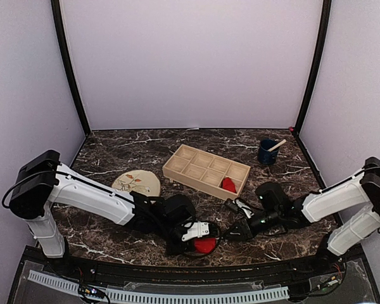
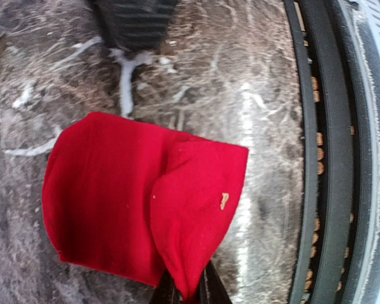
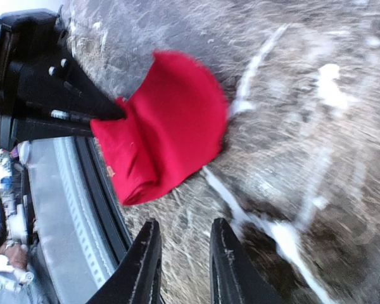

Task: Roll the socks
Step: Roll the sock at the center of the board.

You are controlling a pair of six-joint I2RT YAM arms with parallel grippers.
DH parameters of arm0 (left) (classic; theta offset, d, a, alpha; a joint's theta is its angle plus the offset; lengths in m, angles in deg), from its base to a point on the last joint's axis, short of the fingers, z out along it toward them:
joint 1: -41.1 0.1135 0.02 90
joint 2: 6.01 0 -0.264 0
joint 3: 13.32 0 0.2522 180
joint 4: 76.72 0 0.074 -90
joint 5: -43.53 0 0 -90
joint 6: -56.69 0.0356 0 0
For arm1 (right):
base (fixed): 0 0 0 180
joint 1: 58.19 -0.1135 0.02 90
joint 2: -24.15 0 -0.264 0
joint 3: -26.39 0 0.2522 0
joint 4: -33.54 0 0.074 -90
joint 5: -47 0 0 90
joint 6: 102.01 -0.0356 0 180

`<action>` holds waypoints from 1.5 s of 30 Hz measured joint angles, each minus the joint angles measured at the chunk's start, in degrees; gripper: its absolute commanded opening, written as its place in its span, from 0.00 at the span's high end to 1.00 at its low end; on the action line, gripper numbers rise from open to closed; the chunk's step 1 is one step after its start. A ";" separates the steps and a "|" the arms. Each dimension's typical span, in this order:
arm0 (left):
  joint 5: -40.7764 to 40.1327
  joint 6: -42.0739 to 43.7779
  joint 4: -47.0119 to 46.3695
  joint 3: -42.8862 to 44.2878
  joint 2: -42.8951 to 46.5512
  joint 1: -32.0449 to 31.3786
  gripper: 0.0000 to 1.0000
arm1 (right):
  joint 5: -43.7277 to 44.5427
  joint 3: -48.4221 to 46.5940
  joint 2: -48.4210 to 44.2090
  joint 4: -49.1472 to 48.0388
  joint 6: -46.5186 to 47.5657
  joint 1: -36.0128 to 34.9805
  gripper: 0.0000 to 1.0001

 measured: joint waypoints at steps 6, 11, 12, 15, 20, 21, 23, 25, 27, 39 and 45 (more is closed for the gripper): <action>7.58 1.07 5.81 6.32 -4.13 0.52 1.00 | 7.72 2.58 -8.83 3.34 0.46 -0.70 0.78; 14.97 0.92 10.60 12.48 -8.81 2.27 1.00 | 14.56 3.17 -13.29 5.44 0.72 -4.28 0.79; 16.11 0.79 11.23 13.22 -9.42 2.69 1.00 | 15.56 3.19 -13.57 5.84 0.76 -5.20 0.79; 19.74 0.35 13.33 15.08 -11.02 4.17 1.00 | 19.54 3.19 -13.90 7.41 0.90 -8.72 0.79; 25.14 -0.31 16.02 17.49 -13.55 6.19 1.00 | 26.36 3.19 -14.38 9.79 1.44 -14.75 0.78; 25.97 -0.46 16.33 17.75 -13.90 6.43 1.00 | 27.58 3.17 -14.67 10.16 1.60 -15.58 0.78; 27.43 -0.57 16.94 18.29 -14.53 6.88 1.00 | 30.03 3.19 -15.47 10.73 1.88 -17.31 0.77; 28.83 -0.70 17.46 18.75 -14.97 7.21 1.00 | 31.85 3.19 -16.22 10.86 2.21 -18.56 0.76; 29.90 -0.76 17.81 19.02 -15.37 7.43 1.00 | 33.51 3.19 -16.85 10.86 2.56 -19.87 0.75; 34.14 -0.92 19.02 19.23 -16.65 8.61 1.00 | 38.93 0.90 -14.40 10.88 6.75 -29.22 0.66; 34.97 -0.92 19.74 19.89 -17.35 8.72 1.00 | 40.15 -2.69 -9.99 10.88 9.66 -32.02 0.64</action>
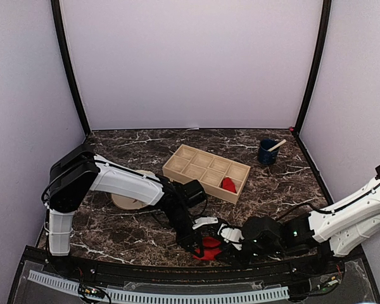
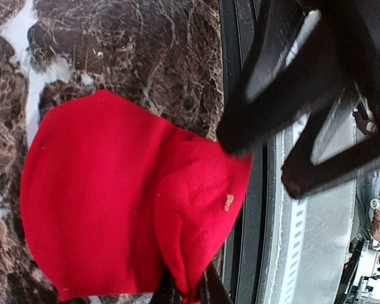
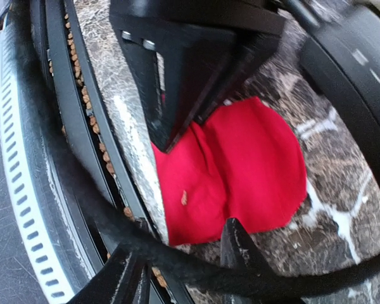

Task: Roll the socks
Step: Roll the sock at the center of the board.

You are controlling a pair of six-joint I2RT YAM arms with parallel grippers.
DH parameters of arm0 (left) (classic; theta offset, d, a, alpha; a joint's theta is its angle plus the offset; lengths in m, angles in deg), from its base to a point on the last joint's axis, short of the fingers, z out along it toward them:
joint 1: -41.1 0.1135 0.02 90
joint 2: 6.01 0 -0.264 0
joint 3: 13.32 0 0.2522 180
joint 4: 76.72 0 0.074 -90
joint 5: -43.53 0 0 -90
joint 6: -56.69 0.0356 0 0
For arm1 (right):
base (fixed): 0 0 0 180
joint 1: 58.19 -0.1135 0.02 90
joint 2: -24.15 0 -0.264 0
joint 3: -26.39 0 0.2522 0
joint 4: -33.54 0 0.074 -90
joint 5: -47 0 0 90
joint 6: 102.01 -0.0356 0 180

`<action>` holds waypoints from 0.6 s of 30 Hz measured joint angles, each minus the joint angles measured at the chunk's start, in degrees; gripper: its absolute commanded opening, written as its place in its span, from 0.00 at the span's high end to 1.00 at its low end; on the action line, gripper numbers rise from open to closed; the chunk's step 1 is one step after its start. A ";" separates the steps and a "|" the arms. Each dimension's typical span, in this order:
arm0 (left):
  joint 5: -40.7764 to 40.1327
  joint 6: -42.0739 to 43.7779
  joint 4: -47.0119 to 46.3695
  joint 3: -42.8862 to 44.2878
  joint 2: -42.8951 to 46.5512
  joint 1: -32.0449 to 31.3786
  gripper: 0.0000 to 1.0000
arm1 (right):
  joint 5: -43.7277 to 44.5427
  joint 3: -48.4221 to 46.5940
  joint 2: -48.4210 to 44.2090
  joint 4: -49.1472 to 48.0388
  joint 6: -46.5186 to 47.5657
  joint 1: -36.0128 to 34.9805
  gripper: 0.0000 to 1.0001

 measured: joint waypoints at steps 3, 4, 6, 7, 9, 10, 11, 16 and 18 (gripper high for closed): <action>0.37 0.00 0.24 0.11 -0.11 0.00 1.00 | 0.15 -1.31 1.95 0.07 1.25 -0.66 0.63; 0.42 0.00 0.26 0.13 -0.13 0.00 1.00 | 0.26 -1.55 2.45 0.13 1.57 -0.81 0.63; 0.57 0.00 0.31 0.17 -0.20 0.02 1.00 | 0.33 -1.97 3.34 0.24 2.10 -1.01 0.62; 0.66 0.00 0.33 0.17 -0.22 0.04 1.00 | 0.37 -2.14 3.74 0.24 2.43 -1.07 0.62; 0.68 0.00 0.37 0.17 -0.24 0.07 1.00 | 0.48 -2.43 4.48 0.26 3.02 -1.14 0.61; 0.68 0.00 0.35 0.17 -0.26 0.07 1.00 | 0.52 -2.58 4.87 0.28 3.26 -1.14 0.61; 0.68 0.00 0.35 0.17 -0.28 0.07 1.00 | 0.63 -2.82 5.29 0.35 3.48 -1.14 0.61; 0.96 0.00 0.44 0.26 -0.46 0.22 1.00 | 1.31 -3.58 7.19 0.57 4.46 -1.14 0.61; 1.25 0.00 0.44 0.28 -0.50 0.22 1.00 | 1.49 -3.96 8.00 0.72 4.79 -1.14 0.63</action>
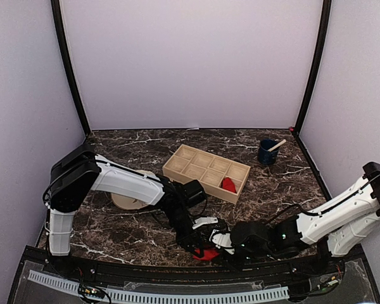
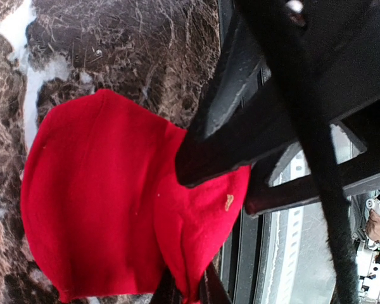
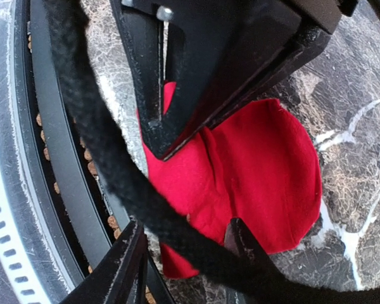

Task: Roll the socks
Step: Roll the sock at the center of the board.

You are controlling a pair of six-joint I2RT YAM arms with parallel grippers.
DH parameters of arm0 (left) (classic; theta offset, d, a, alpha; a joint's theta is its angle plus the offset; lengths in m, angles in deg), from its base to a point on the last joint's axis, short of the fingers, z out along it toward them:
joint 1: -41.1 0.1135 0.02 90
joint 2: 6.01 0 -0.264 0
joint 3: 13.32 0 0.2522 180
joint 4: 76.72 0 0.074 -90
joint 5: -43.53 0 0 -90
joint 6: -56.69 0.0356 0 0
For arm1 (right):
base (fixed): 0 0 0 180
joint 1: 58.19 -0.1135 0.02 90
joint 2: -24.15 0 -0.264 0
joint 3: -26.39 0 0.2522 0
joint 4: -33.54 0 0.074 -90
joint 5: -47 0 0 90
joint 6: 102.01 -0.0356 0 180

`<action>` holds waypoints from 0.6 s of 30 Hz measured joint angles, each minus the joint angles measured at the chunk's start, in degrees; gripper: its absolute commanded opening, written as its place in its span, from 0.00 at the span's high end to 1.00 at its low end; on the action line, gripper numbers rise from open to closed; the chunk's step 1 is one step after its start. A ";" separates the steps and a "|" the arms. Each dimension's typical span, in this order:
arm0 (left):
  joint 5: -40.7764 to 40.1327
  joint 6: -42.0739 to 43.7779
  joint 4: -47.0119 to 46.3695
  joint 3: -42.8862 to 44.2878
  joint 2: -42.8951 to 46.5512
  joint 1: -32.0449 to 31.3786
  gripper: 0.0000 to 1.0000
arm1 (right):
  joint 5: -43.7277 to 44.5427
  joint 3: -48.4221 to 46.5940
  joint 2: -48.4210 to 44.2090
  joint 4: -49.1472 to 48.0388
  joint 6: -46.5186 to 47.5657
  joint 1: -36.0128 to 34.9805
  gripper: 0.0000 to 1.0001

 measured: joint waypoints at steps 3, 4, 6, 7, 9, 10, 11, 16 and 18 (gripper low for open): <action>0.63 0.00 0.04 0.00 -0.15 0.07 1.00 | 0.28 -0.20 0.76 0.04 0.50 -0.02 0.67; 0.79 0.00 0.07 0.00 -0.20 0.07 1.00 | 0.35 -0.20 0.90 0.04 0.74 -0.02 0.68; 1.05 0.00 0.17 0.00 -0.24 0.07 1.00 | 0.55 -0.24 1.09 0.07 1.03 -0.02 0.72; 1.11 0.00 0.17 0.00 -0.24 0.07 1.00 | 0.61 -0.26 1.16 0.07 1.14 -0.02 0.74; 1.16 0.00 0.17 0.00 -0.24 0.07 1.00 | 0.72 -0.28 1.33 0.07 1.38 -0.02 0.78; 1.22 0.00 0.17 0.00 -0.24 0.07 1.00 | 0.72 -0.33 1.49 0.07 1.40 -0.02 0.80; 1.31 0.00 0.20 0.00 -0.26 0.07 1.00 | 0.72 -0.39 1.70 0.04 1.40 -0.04 0.81; 1.53 0.00 0.24 0.00 -0.35 0.13 1.00 | 0.63 -0.81 2.38 0.11 1.97 -0.04 0.96; 1.53 -0.02 0.35 0.00 -0.35 0.15 1.00 | 0.52 -0.87 2.49 0.07 2.03 -0.04 1.00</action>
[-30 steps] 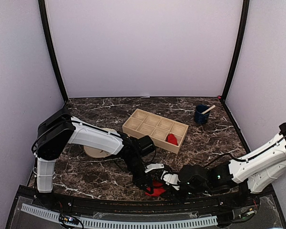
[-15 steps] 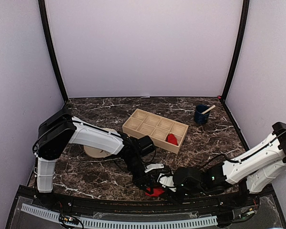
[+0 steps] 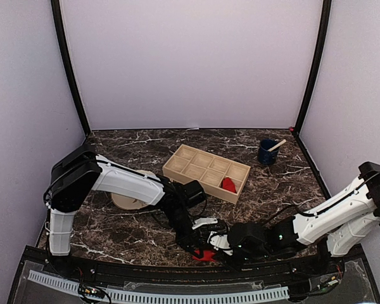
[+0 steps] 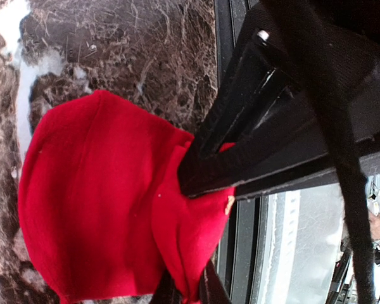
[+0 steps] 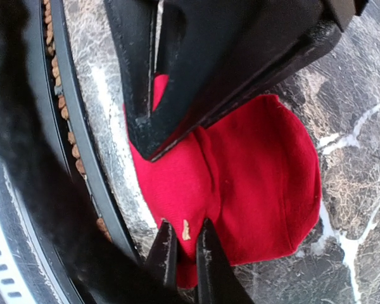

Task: Roll the socks
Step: Roll the sock at the center of the board.

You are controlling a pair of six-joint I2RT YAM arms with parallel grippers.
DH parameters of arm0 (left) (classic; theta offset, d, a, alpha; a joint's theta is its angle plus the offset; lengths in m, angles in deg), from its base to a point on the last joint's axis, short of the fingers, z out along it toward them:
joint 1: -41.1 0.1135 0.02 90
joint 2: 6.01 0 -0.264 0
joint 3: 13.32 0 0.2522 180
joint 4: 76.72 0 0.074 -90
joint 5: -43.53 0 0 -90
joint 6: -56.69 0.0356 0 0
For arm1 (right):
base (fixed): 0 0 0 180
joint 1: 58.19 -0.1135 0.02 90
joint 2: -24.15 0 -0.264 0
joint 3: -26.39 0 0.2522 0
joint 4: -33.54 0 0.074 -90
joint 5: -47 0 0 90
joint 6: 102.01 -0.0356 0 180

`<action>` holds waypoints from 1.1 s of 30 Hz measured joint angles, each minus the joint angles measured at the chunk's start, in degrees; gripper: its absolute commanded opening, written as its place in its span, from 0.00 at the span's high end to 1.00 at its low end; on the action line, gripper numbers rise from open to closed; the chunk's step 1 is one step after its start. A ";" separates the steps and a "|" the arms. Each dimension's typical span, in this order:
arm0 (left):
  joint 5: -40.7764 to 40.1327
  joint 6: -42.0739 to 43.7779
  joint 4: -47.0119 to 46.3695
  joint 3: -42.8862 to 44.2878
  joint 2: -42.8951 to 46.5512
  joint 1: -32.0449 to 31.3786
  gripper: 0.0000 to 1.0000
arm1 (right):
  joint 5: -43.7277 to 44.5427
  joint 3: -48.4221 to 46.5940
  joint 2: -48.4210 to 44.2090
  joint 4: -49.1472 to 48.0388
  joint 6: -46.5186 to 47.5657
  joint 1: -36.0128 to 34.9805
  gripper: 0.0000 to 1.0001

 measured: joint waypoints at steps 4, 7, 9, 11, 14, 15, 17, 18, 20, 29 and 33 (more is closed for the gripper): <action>-0.39 -0.55 0.07 0.00 0.00 0.11 0.97 | -0.15 -0.04 0.00 0.00 0.09 0.00 1.00; -0.68 -1.55 -0.09 -0.07 0.00 0.46 0.89 | -0.24 -0.04 0.00 -0.07 -0.09 0.07 1.00; -0.63 -2.27 -0.72 -0.52 0.15 0.74 0.84 | -0.46 0.02 -0.02 -0.17 -0.39 0.22 1.00; -0.63 -3.23 -2.03 -1.66 0.76 1.14 0.80 | -0.72 0.42 -0.11 -1.01 -0.96 0.66 1.00; -1.01 -4.68 -4.33 -3.89 2.27 2.08 0.75 | -1.09 0.98 -0.44 -2.51 -1.40 1.44 1.00; -1.16 -5.20 -5.11 -4.68 2.89 2.54 0.75 | -1.16 1.18 -0.57 -2.80 -1.46 1.75 1.00; -1.64 -5.84 -6.23 -5.77 3.72 3.21 0.75 | -1.36 1.55 -0.85 -3.32 -1.70 2.43 1.00; -1.90 -6.14 -6.67 -6.25 4.07 3.52 0.74 | -1.53 1.68 -0.94 -3.56 -1.88 2.73 1.00; -2.34 -6.86 -7.63 -7.32 4.79 3.98 0.74 | -2.03 1.95 -1.09 -3.87 -2.36 3.34 1.00; -3.61 -8.59 -9.68 -9.51 6.40 4.74 0.73 | -3.72 3.32 -1.38 -5.38 -3.78 4.76 1.00; -4.31 -9.25 -10.62 -10.71 7.41 5.25 0.73 | -4.72 4.11 -1.95 -5.97 -4.46 5.46 1.00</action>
